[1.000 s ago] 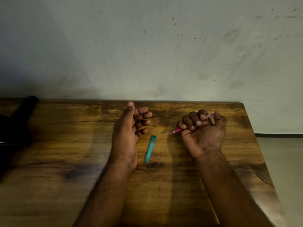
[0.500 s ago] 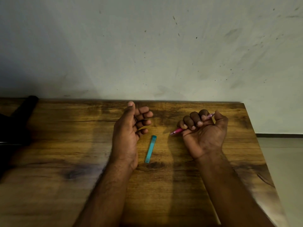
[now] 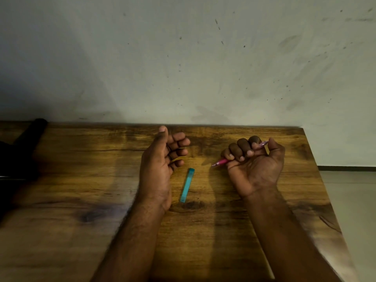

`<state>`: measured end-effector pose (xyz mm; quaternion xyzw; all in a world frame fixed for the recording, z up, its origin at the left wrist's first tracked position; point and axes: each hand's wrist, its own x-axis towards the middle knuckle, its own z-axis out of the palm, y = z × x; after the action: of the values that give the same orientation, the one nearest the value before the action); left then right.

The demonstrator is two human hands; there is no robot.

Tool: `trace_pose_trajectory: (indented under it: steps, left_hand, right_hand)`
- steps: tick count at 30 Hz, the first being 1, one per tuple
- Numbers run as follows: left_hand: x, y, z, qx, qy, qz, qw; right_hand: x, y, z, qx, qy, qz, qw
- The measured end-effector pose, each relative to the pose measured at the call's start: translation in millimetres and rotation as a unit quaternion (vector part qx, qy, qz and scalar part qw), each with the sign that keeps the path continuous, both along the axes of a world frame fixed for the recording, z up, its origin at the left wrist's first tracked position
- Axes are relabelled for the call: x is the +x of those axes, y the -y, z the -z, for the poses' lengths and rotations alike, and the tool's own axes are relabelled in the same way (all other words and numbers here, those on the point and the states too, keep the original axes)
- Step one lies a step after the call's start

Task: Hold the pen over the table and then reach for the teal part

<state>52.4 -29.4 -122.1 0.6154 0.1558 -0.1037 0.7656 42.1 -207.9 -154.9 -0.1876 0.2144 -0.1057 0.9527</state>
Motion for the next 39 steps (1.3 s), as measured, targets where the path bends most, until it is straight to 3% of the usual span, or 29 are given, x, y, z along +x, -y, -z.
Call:
trace_pose_trajectory:
  steps: [39]
  left_hand:
    - [2.3,0.2,0.8,-0.019,-0.012,-0.004,1.000]
  right_hand:
    - [-0.1,-2.0,2.5,-0.004,0.011,-0.023,1.000]
